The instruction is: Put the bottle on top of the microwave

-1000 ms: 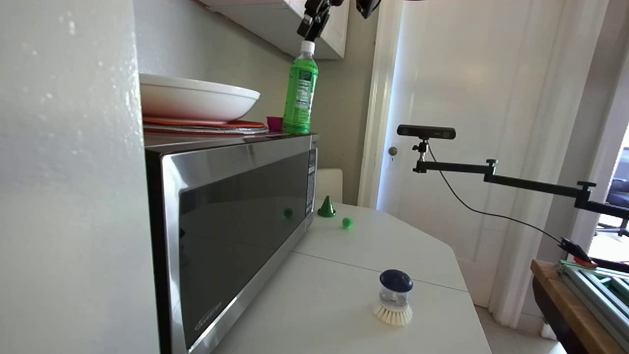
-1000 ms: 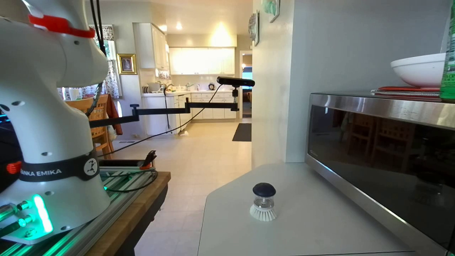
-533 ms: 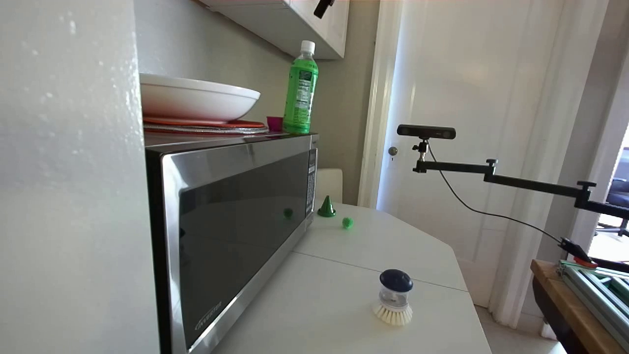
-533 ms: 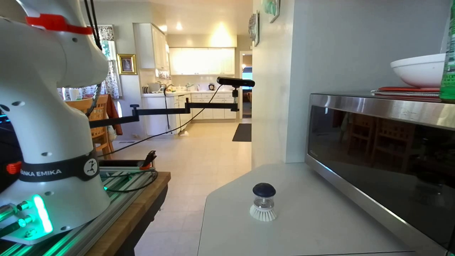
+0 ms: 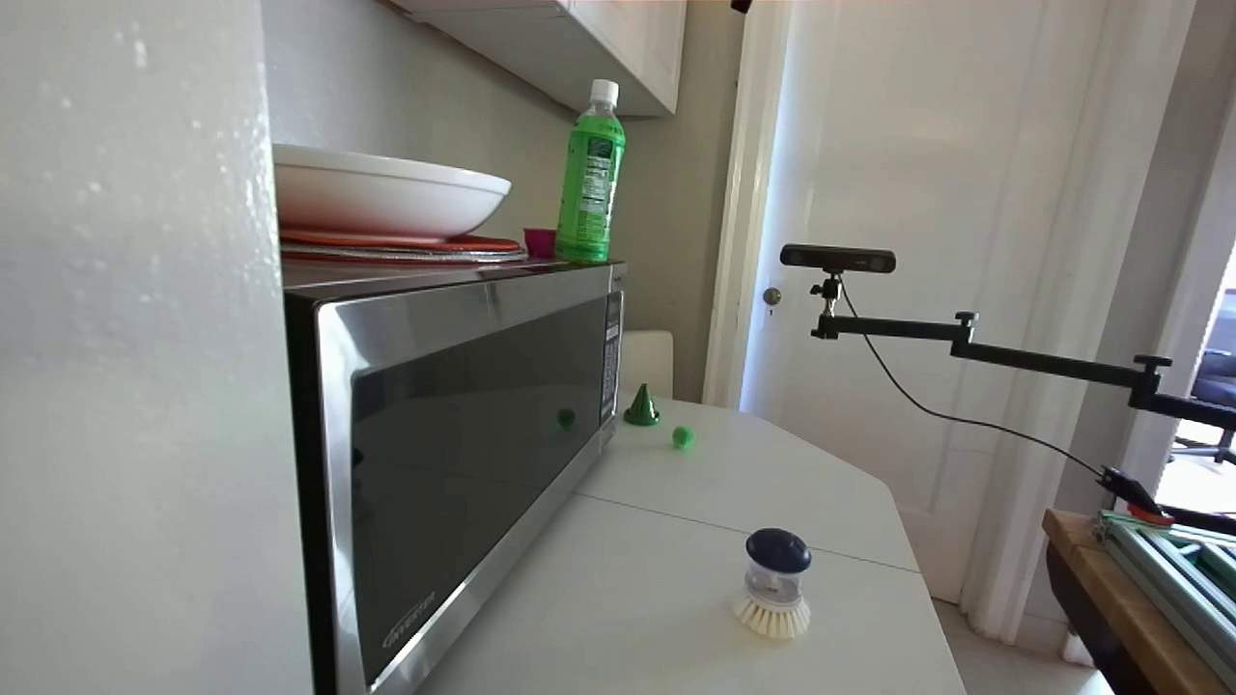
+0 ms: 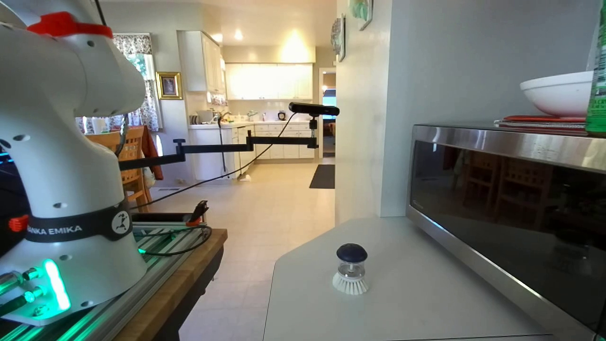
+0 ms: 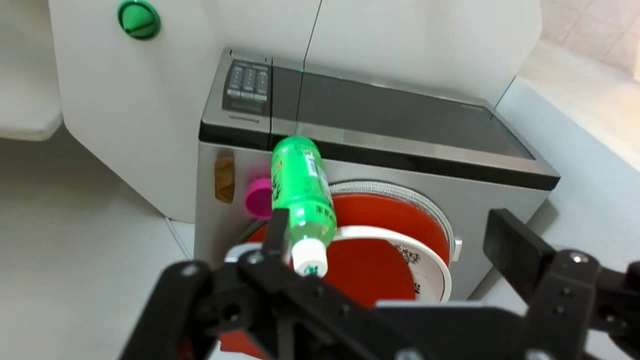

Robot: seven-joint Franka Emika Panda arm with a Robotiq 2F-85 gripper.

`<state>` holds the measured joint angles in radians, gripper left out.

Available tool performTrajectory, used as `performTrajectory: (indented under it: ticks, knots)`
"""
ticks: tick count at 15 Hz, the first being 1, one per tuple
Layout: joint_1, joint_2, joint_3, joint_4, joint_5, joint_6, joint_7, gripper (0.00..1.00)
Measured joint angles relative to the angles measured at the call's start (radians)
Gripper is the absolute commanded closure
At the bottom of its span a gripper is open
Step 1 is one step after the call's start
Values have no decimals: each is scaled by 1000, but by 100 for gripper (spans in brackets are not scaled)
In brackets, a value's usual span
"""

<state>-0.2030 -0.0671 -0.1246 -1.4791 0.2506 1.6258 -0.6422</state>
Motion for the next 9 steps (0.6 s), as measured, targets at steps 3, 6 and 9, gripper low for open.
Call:
performTrajectory:
  ticks: [3, 6, 9]
  knots:
    - [-9, -105, -11, -180, -48, 27, -33, 0]
    - [-4, -183, -35, -380, -87, 108, -41, 0]
    - [-3, -241, -59, -593, -113, 219, -41, 0]
